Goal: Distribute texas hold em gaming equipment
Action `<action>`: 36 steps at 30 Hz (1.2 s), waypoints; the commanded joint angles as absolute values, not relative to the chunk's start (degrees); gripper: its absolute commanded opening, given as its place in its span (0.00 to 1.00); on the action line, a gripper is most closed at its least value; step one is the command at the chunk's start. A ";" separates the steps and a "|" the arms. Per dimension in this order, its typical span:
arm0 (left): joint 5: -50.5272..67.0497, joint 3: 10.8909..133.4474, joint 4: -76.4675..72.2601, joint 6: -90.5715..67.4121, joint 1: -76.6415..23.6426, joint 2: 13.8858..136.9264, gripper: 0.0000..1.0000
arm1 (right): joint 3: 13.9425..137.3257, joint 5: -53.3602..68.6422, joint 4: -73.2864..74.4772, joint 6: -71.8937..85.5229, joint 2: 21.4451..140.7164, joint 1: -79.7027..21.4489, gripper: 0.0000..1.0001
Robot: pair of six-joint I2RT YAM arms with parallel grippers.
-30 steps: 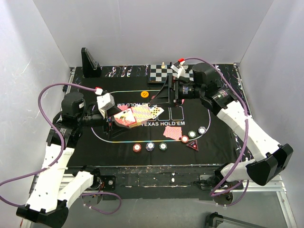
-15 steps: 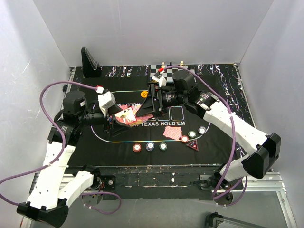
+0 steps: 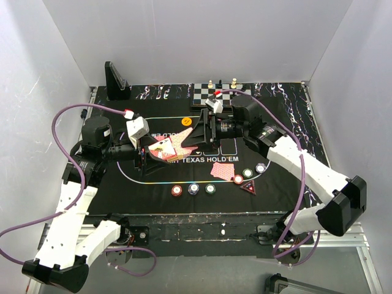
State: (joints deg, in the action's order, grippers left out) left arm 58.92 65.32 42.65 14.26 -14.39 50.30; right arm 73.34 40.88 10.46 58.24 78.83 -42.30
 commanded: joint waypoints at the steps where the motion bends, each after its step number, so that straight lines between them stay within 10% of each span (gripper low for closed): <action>1: 60.73 67.76 39.99 13.45 -14.15 49.75 0.00 | 72.86 41.04 7.29 59.41 75.85 -40.70 0.76; 36: 60.82 67.85 40.08 12.83 -14.24 49.22 0.00 | 76.73 38.14 12.31 55.55 70.40 -34.89 0.27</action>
State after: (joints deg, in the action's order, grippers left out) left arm 59.18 65.43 41.56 12.99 -14.39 50.24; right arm 73.67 38.50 13.23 56.71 72.69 -35.73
